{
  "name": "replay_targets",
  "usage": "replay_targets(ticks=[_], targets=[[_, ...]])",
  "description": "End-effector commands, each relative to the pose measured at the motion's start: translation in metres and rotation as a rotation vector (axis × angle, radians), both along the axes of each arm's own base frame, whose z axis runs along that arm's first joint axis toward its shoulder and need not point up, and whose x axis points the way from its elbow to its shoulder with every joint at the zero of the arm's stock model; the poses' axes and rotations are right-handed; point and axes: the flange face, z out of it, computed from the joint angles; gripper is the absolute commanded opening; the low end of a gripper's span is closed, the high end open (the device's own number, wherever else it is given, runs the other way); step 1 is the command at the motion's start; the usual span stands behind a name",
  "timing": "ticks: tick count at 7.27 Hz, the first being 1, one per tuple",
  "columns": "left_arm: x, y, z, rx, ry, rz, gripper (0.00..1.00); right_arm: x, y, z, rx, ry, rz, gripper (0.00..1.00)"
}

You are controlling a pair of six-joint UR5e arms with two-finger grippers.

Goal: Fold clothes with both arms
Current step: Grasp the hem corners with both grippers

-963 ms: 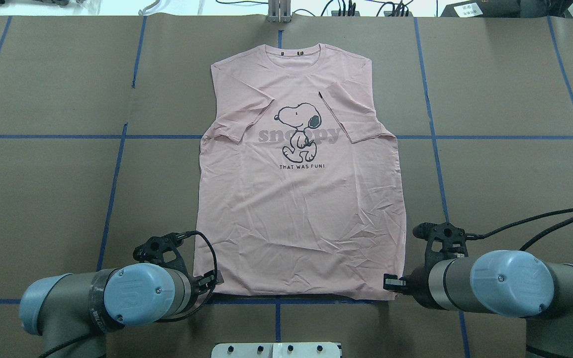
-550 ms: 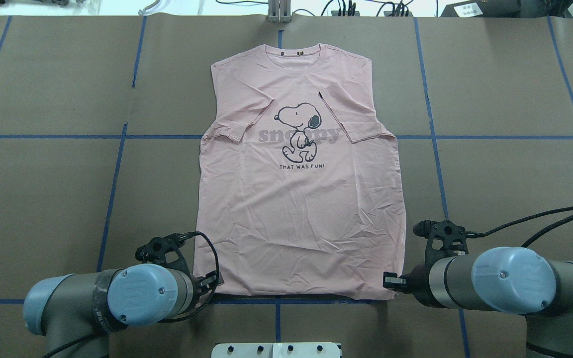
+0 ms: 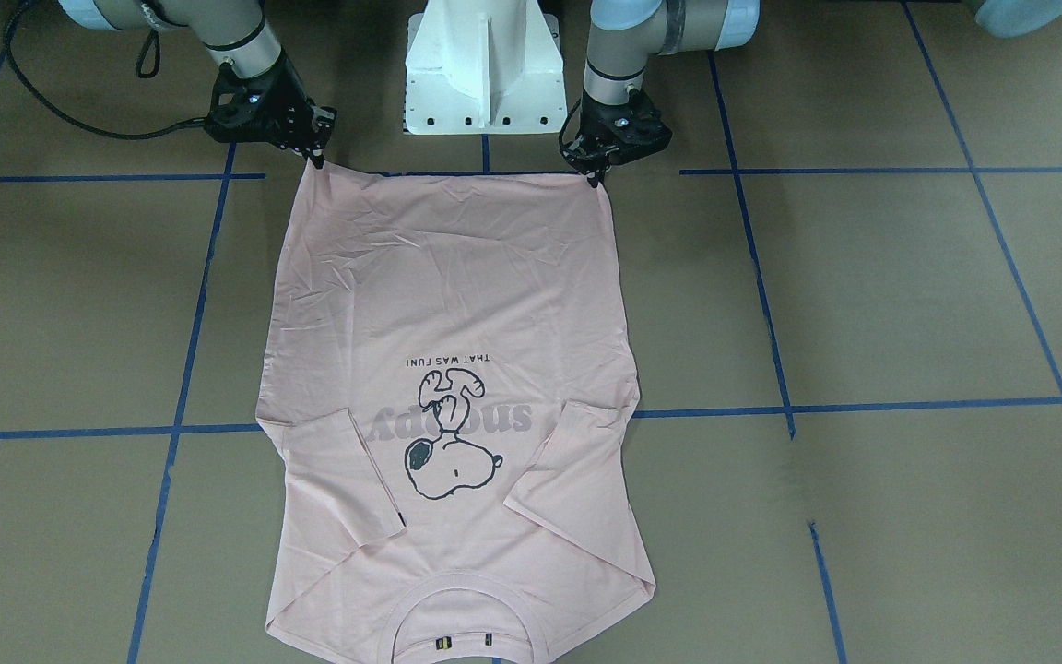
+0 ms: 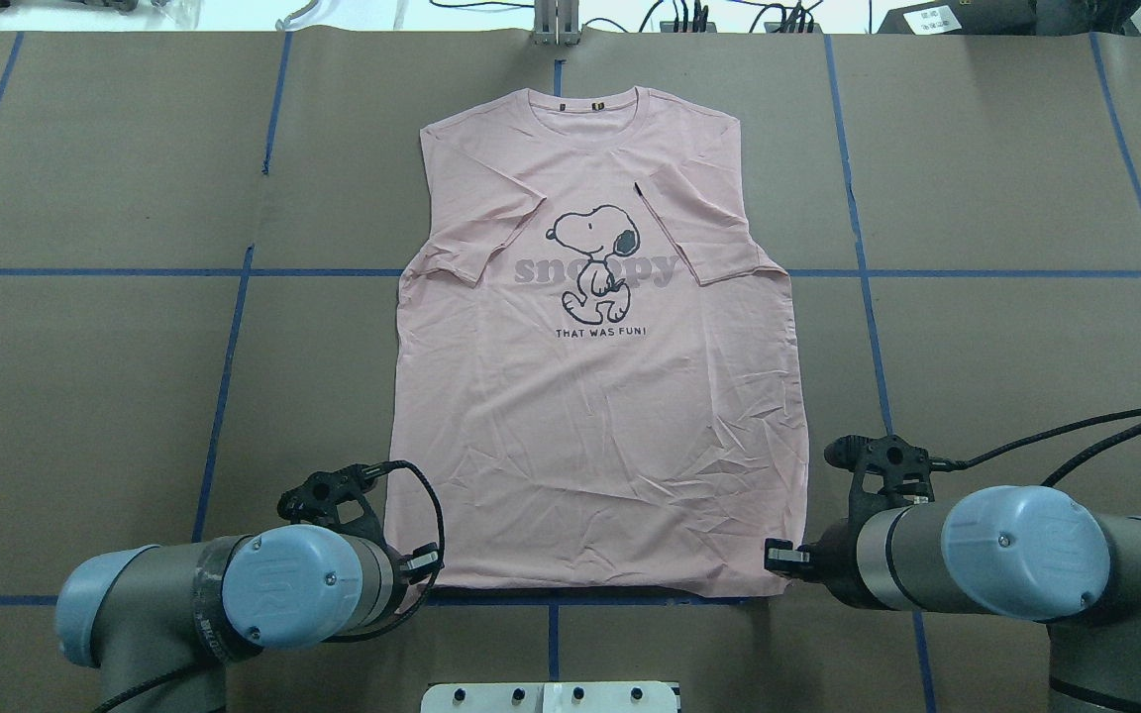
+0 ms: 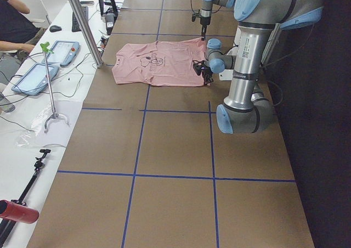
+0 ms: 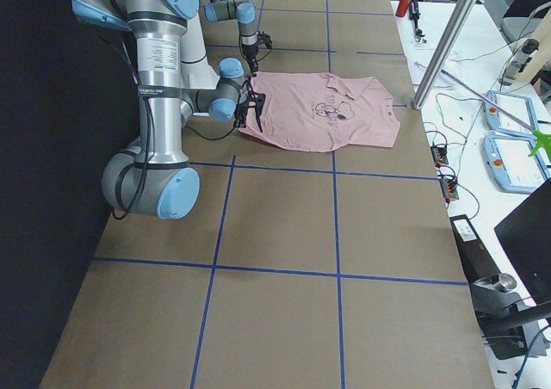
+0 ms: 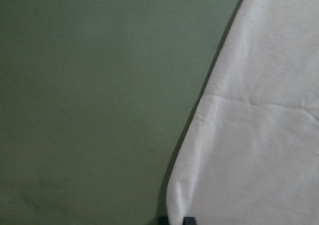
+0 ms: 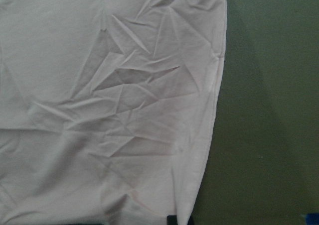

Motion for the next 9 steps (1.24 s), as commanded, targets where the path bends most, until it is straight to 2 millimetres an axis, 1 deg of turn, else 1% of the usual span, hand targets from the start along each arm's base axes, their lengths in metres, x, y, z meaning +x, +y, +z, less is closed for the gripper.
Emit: replay_targets(ticks=[1,2,3,4,5,6,7,8,9], targets=[[-0.005,-0.001,-0.008,0.007,0.018,0.003,0.0,0.001,0.0,-0.001,-0.007,-0.005,-0.009,0.0],[-0.014,0.0,-0.015,0.011,0.036,0.003,0.0,0.007,-0.003,-0.001,-0.021,-0.009,-0.015,0.0],[-0.028,0.004,-0.027,0.015,0.04,0.008,0.0,0.014,-0.003,-0.005,-0.028,-0.02,-0.02,0.0],[-0.048,0.01,-0.045,0.009,0.015,0.014,0.0,0.022,0.0,-0.011,-0.034,-0.034,-0.032,0.0],[-0.065,0.014,-0.057,0.009,0.005,0.016,0.0,0.028,0.006,-0.016,-0.049,-0.048,-0.056,0.0],[-0.069,0.025,-0.062,0.008,0.004,0.035,0.0,0.033,0.015,-0.026,-0.072,-0.074,-0.105,0.0],[-0.075,0.041,-0.071,0.008,0.006,0.066,0.0,0.036,0.026,-0.033,-0.111,-0.097,-0.176,0.0],[-0.09,0.058,-0.083,0.01,0.009,0.096,0.0,0.049,0.038,-0.037,-0.136,-0.109,-0.225,0.0],[-0.099,0.07,-0.091,0.011,0.019,0.12,0.0,0.062,0.049,-0.047,-0.137,-0.13,-0.252,0.0]])
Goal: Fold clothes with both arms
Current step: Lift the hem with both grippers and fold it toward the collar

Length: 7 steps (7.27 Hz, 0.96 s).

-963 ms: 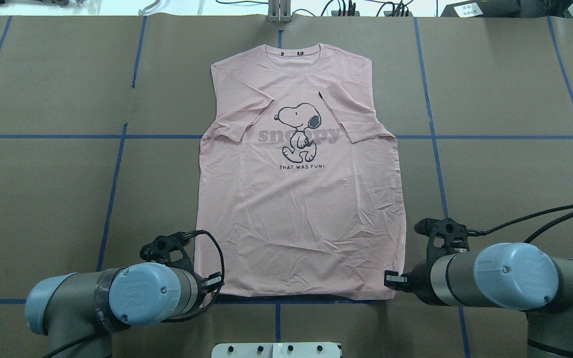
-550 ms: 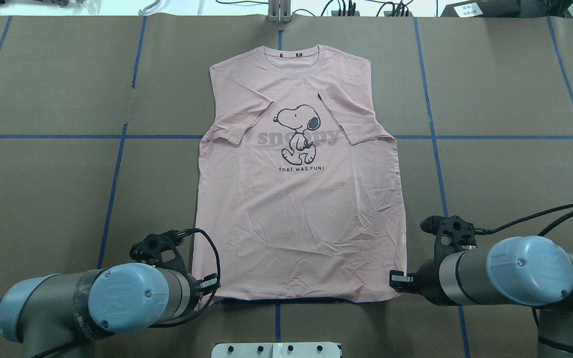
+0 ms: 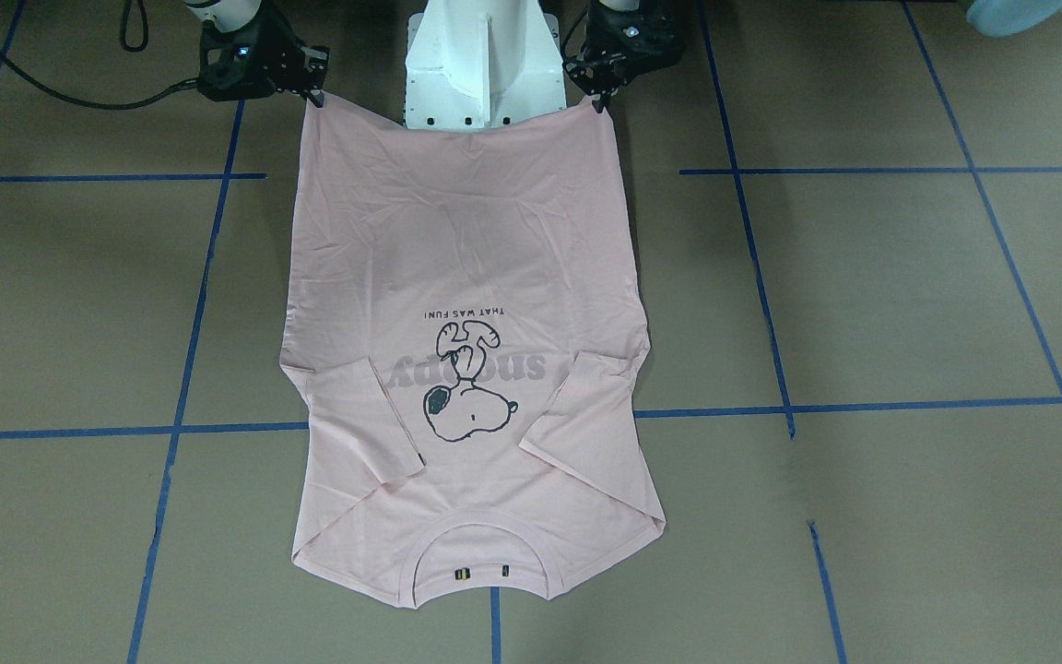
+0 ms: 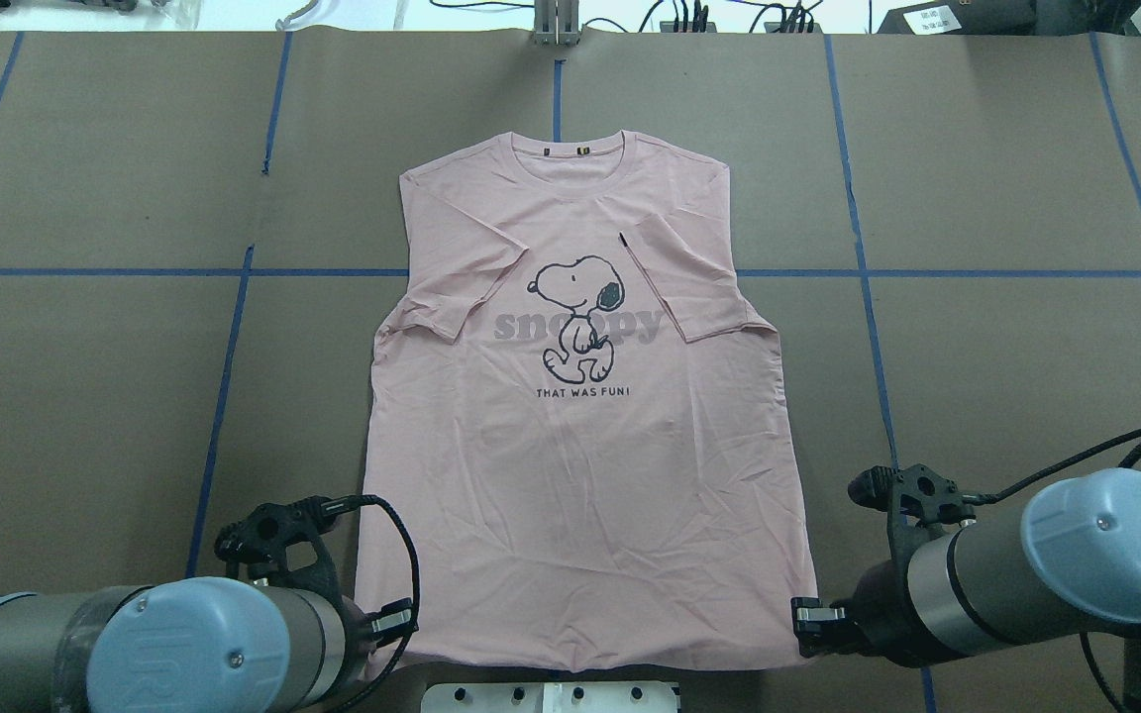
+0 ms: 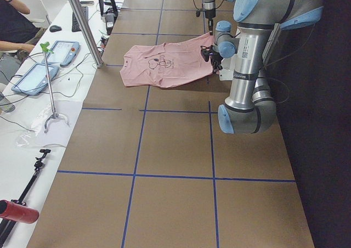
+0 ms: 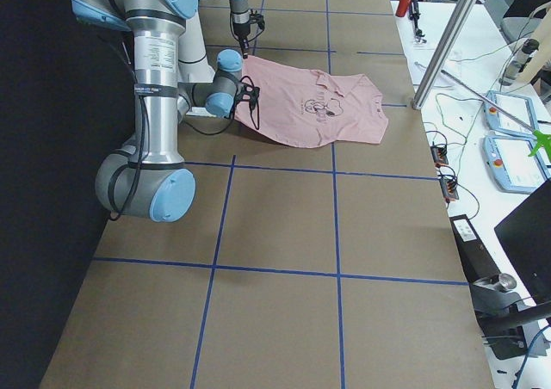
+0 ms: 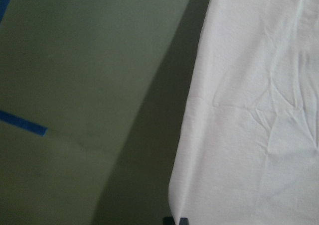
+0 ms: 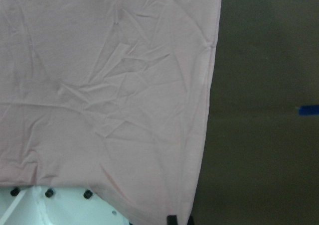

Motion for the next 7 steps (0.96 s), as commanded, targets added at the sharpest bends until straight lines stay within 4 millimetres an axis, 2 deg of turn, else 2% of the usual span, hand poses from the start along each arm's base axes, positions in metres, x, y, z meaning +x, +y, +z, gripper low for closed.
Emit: replay_targets(ticks=[1,2,3,4,5,6,7], targets=[[-0.014,0.023,-0.013,0.001,0.015,0.047,0.0,0.015,0.018,-0.012,-0.019,-0.027,-0.063,0.0],[-0.01,0.023,-0.014,0.0,0.015,0.05,0.0,0.017,0.013,-0.013,-0.018,-0.032,-0.051,0.0],[-0.009,0.013,-0.013,0.044,0.013,0.066,0.0,0.023,-0.006,-0.015,-0.004,-0.039,-0.006,0.0],[-0.019,-0.02,-0.013,0.112,0.009,0.057,0.0,0.029,-0.034,-0.026,0.027,-0.072,0.054,0.0],[-0.03,-0.053,-0.011,0.172,-0.006,0.043,0.0,0.03,-0.073,-0.029,0.035,-0.077,0.135,0.0],[-0.038,-0.086,-0.004,0.215,-0.032,0.02,0.0,0.029,-0.111,-0.027,0.106,-0.075,0.175,0.0],[-0.043,-0.121,0.006,0.225,-0.047,-0.037,0.0,0.029,-0.157,-0.019,0.172,-0.053,0.22,0.0]])
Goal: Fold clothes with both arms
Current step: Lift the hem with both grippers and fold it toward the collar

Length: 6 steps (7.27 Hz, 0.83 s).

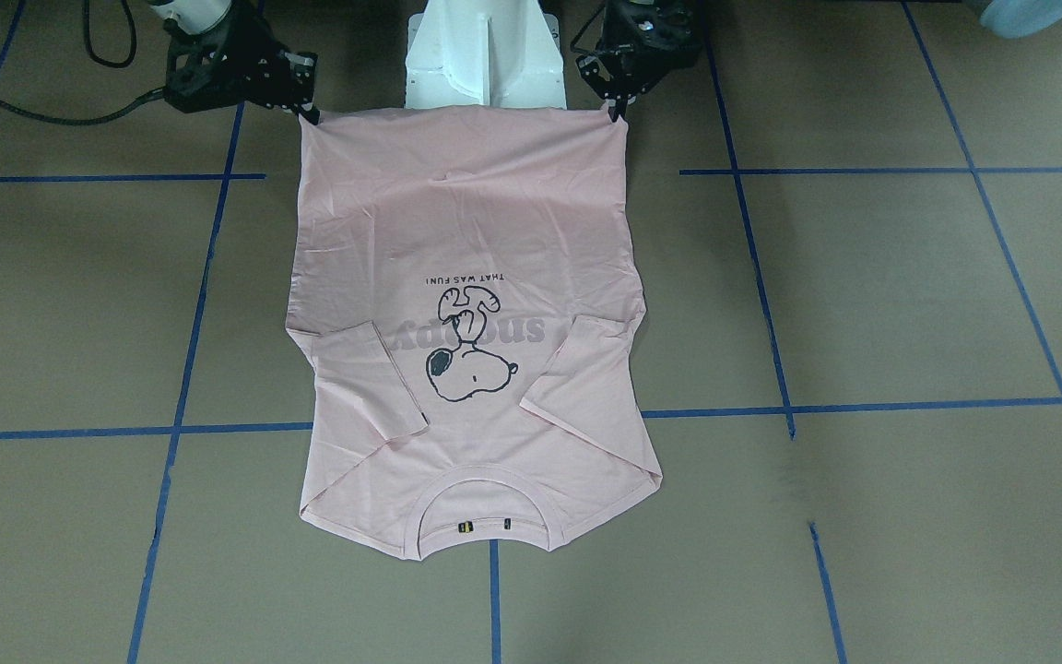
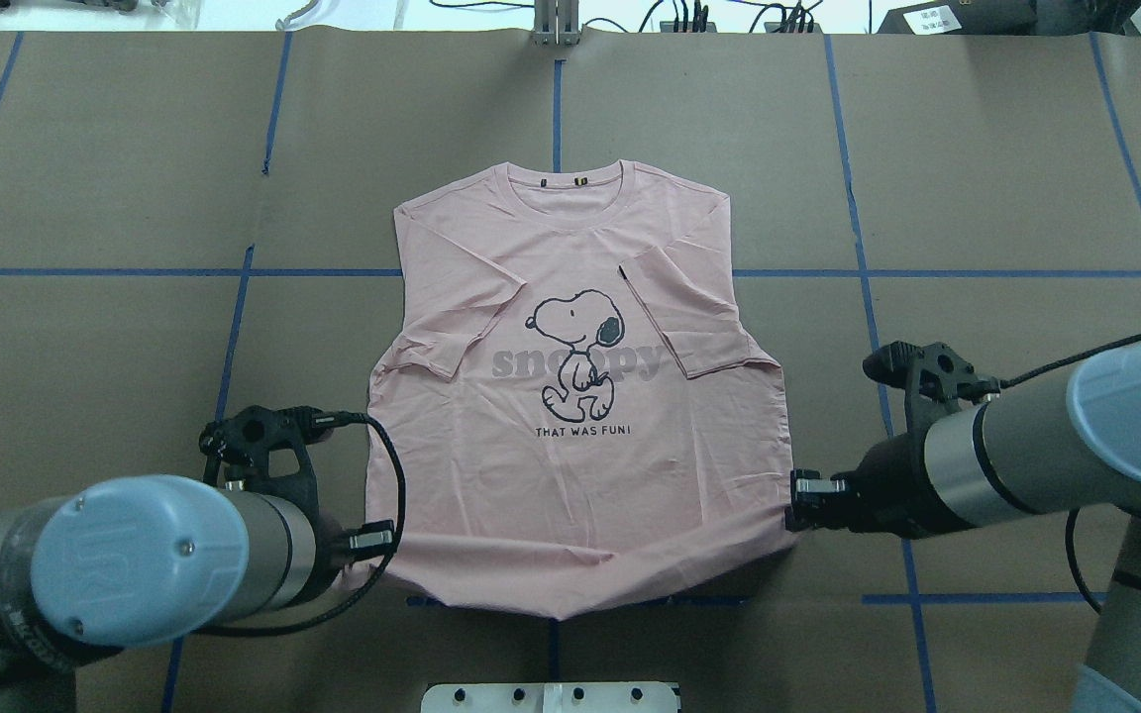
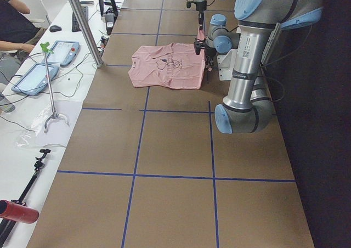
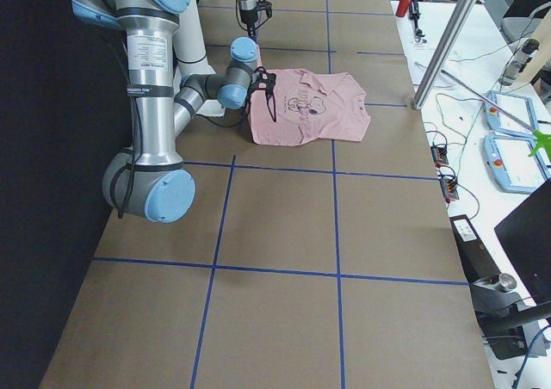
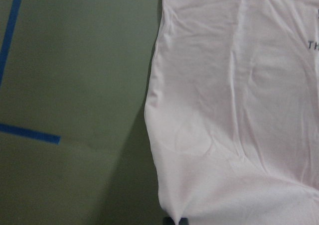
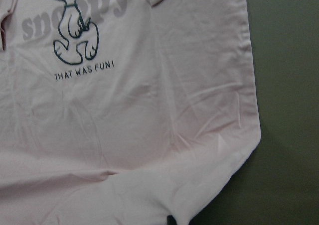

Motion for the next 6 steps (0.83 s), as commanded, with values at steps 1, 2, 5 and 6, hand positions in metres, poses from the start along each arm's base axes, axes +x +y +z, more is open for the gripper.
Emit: replay_targets(ticks=[1,2,5,6], targets=[[-0.013,-0.074,0.021,0.037,-0.019,-0.107,0.0,0.003,-0.102,0.013,0.125,0.047,0.103,0.0],[-0.014,-0.108,0.031,0.06,-0.026,-0.14,0.0,-0.003,-0.14,0.008,0.146,0.057,0.14,0.0],[-0.011,-0.247,0.047,0.126,-0.018,-0.286,0.0,-0.03,-0.25,-0.002,0.115,0.108,0.232,0.0],[-0.001,-0.279,0.068,0.135,-0.006,-0.315,0.0,-0.032,-0.286,0.011,0.102,0.132,0.258,0.0]])
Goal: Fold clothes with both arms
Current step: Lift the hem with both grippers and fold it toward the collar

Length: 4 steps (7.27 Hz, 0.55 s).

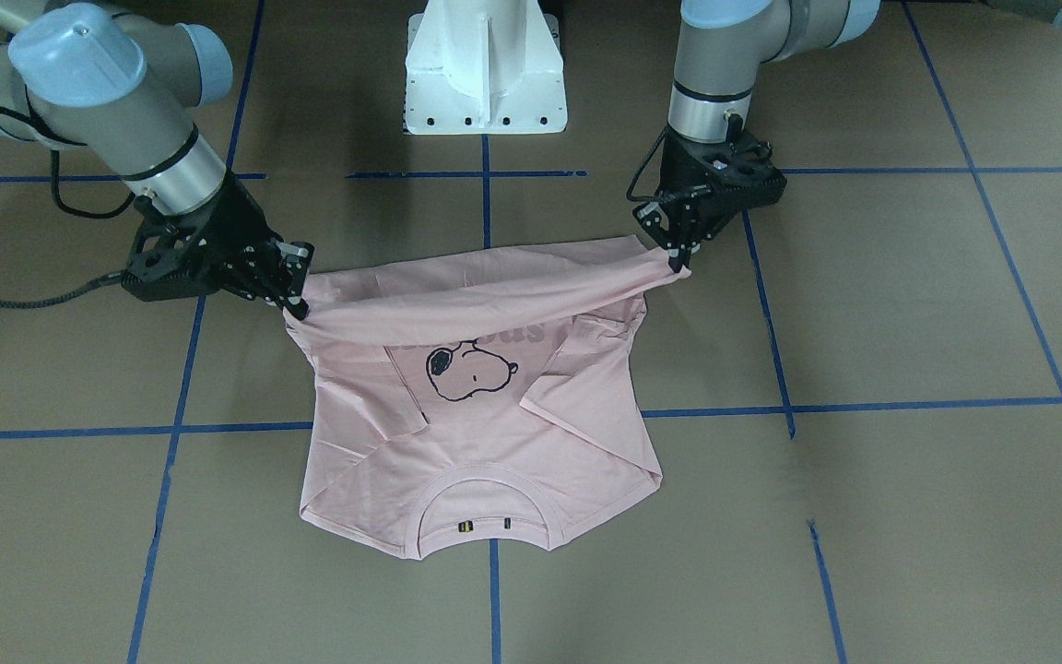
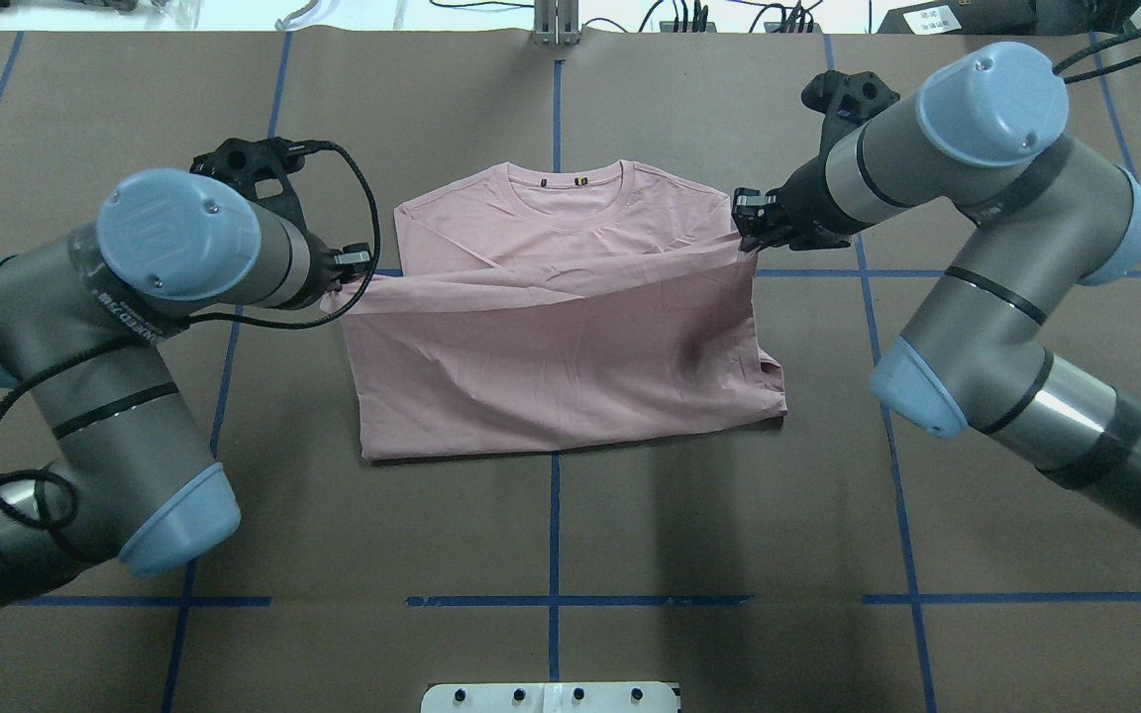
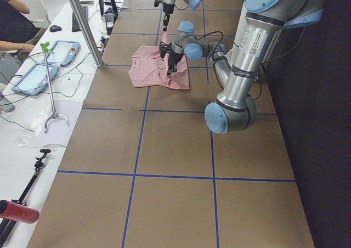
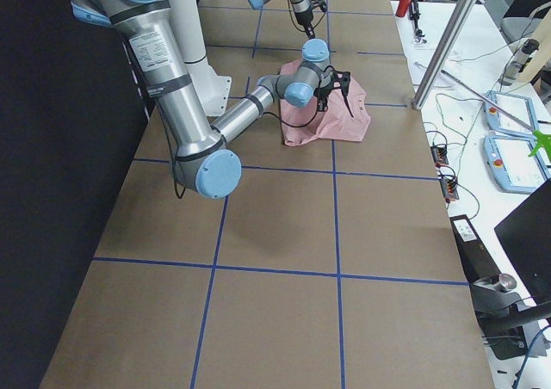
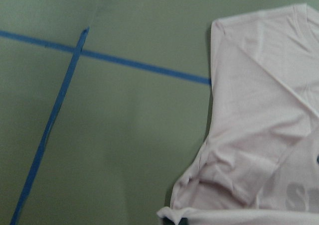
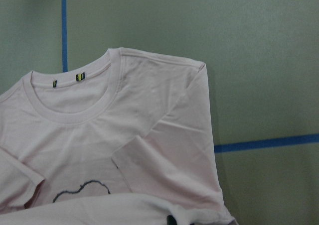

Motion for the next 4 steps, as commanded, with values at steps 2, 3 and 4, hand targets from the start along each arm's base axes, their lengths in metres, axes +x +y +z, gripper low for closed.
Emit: replay_targets(ticks=[2,3,4], targets=[[0.026,-0.08,0.053,0.026,0.022,-0.065,0.0,-0.008,-0.084,0.062,-0.033,0.037,0.067,0.0],[0.029,-0.083,0.059,0.042,0.048,-0.075,0.0,-0.013,-0.094,0.078,-0.032,0.048,0.064,0.0],[0.039,-0.092,0.074,0.037,0.035,-0.075,0.0,-0.018,-0.101,0.077,-0.028,0.056,0.069,0.0]])
